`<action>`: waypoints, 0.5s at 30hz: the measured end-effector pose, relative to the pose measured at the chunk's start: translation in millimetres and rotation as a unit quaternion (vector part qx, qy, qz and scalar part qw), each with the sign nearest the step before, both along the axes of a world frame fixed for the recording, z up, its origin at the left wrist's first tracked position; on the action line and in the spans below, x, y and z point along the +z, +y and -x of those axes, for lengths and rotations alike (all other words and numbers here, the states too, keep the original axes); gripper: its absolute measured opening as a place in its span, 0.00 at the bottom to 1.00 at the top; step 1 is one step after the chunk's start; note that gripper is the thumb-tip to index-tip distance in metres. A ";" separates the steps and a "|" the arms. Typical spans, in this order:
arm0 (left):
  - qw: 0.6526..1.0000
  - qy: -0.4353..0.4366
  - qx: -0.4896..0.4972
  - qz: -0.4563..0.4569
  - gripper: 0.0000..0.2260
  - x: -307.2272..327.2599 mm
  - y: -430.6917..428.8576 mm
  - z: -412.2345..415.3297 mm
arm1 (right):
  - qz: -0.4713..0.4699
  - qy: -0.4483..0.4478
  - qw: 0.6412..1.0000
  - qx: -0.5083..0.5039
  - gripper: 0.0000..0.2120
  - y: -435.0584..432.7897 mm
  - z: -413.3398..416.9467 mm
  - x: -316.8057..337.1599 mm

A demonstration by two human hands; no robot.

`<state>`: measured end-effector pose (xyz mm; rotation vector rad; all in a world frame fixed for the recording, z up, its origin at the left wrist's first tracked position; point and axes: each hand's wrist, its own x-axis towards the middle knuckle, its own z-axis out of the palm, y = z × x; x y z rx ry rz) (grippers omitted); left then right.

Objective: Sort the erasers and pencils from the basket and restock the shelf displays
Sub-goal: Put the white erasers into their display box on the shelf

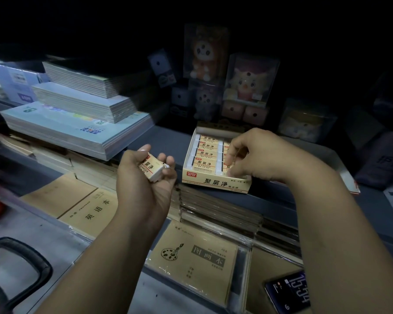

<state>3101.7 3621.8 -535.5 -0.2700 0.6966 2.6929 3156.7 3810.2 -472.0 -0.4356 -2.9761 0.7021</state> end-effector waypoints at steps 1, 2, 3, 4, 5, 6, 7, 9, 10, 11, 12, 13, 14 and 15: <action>1.000 0.000 0.004 0.000 0.11 0.2 0.3 0.1 | -0.003 0.003 1.000 0.003 0.07 -1.3 1.4 -0.6; 1.000 0.000 0.007 -0.002 0.12 0.4 0.8 0.4 | -0.005 0.009 1.000 0.006 0.08 -3.2 2.6 -1.4; 1.000 -0.001 0.010 -0.006 0.12 1.0 1.5 0.7 | -0.007 0.017 1.000 0.009 0.08 -5.4 4.5 -3.0; 1.000 -0.001 0.010 -0.012 0.12 1.6 1.9 0.8 | -0.012 0.026 1.000 0.011 0.09 -8.0 6.5 -4.9; 1.000 0.000 0.009 -0.019 0.12 2.5 2.1 0.8 | -0.021 0.035 0.999 0.010 0.10 -10.4 8.9 -7.3; 1.000 -0.001 0.008 -0.023 0.13 3.1 2.1 0.8 | -0.030 0.043 0.999 0.009 0.11 -12.6 11.0 -9.6; 1.000 -0.002 0.007 -0.024 0.14 3.6 1.9 0.8 | -0.035 0.048 0.998 0.009 0.11 -14.0 13.0 -11.7; 1.000 -0.002 0.005 -0.021 0.14 4.1 1.0 0.9 | -0.038 0.053 0.998 0.006 0.11 -14.5 15.8 -14.1; 1.000 0.000 0.003 -0.020 0.14 3.8 0.4 1.2 | -0.037 0.054 0.998 0.005 0.11 -14.0 16.5 -14.7; 1.000 0.003 0.002 -0.018 0.14 3.0 -0.4 1.7 | -0.034 0.053 0.998 0.005 0.11 -13.6 17.2 -15.2; 1.000 0.006 0.000 -0.015 0.14 2.0 -1.1 2.2 | -0.029 0.052 0.998 0.004 0.11 -13.3 17.2 -15.5; 1.000 0.008 -0.003 -0.011 0.14 1.0 -1.8 2.5 | -0.025 0.051 0.998 0.004 0.11 -12.9 17.2 -15.6; 1.000 0.009 -0.006 -0.008 0.15 0.3 -2.6 2.5 | -0.021 0.049 0.999 0.006 0.11 -12.5 16.6 -15.0; 1.000 0.010 -0.008 -0.005 0.15 0.1 -3.1 2.2 | -0.017 0.044 0.999 0.010 0.11 -11.9 15.6 -14.1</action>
